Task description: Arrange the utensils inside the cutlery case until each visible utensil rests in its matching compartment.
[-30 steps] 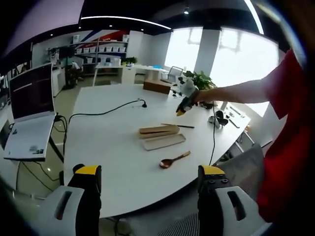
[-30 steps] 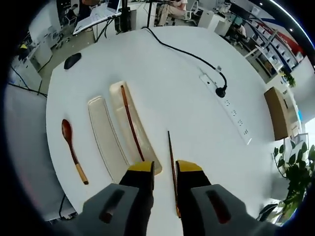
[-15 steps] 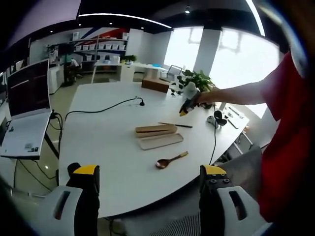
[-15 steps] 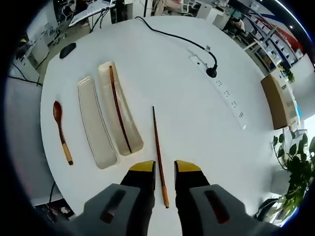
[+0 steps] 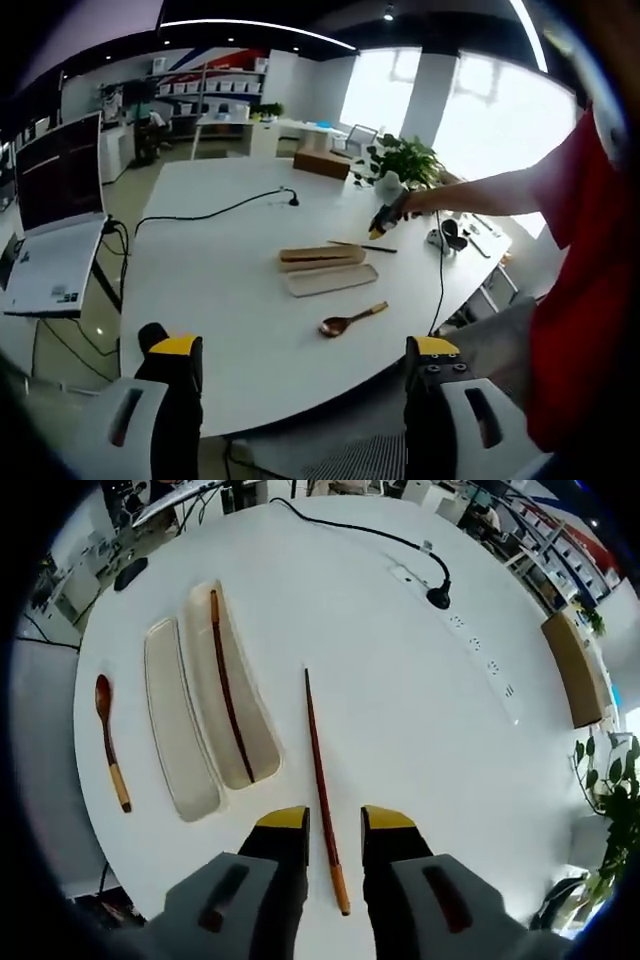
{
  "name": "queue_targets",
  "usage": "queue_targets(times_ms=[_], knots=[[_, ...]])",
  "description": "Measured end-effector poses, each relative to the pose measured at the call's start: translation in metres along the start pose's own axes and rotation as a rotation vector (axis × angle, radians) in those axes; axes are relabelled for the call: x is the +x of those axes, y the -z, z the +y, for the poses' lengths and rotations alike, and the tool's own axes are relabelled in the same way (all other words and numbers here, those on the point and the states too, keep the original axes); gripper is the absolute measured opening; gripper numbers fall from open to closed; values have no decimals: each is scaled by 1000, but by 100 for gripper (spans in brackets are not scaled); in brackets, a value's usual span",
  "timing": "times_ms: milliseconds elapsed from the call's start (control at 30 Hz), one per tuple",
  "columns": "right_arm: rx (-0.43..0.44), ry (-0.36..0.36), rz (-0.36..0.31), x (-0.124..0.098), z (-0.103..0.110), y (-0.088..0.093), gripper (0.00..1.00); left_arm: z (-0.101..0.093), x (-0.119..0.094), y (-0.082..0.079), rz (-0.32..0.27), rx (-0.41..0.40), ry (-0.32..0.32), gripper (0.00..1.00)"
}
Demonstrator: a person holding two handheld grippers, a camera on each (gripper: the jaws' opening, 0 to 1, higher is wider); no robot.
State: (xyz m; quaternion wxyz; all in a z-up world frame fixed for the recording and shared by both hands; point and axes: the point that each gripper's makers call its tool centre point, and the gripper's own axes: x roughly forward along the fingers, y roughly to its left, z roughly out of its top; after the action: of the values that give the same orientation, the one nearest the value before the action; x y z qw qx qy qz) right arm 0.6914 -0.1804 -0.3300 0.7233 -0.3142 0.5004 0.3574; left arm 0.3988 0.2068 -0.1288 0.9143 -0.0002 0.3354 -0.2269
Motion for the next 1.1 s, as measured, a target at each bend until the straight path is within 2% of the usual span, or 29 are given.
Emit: queue_targets(times_ms=[100,267,433,500,533,567,700,733,867,1033,1100], knots=[[-36,22,40,8,-2,11,16,-2,1,-2,-3,-5,6,85],[-39,4,49,19,-8,19,15,-1,0,-6,-3,-2,-5,85],[-75,-10,95,22,2,30,13,-8,4,-6,6,6,-4,85],[-70,-25,96,22,5,31,9,-12,4,-5,15,12,0,85],[-38,-39,80,23,4,28,8,-13,4,-5,17,13,0,85],[-33,-44,93,23,1,30,8,-15,5,-4,20,14,0,85],[-42,-81,95,26,3,32,5,-16,5,-4,27,16,-2,85],[-41,-82,119,26,0,35,5,-16,5,-5,25,17,-2,85],[-51,-85,147,27,-3,40,10,-15,5,-7,22,19,-3,85],[-36,-96,144,25,1,40,6,-15,7,-7,21,15,6,85],[-45,-73,172,25,-1,41,1,-16,8,-8,18,20,8,85]])
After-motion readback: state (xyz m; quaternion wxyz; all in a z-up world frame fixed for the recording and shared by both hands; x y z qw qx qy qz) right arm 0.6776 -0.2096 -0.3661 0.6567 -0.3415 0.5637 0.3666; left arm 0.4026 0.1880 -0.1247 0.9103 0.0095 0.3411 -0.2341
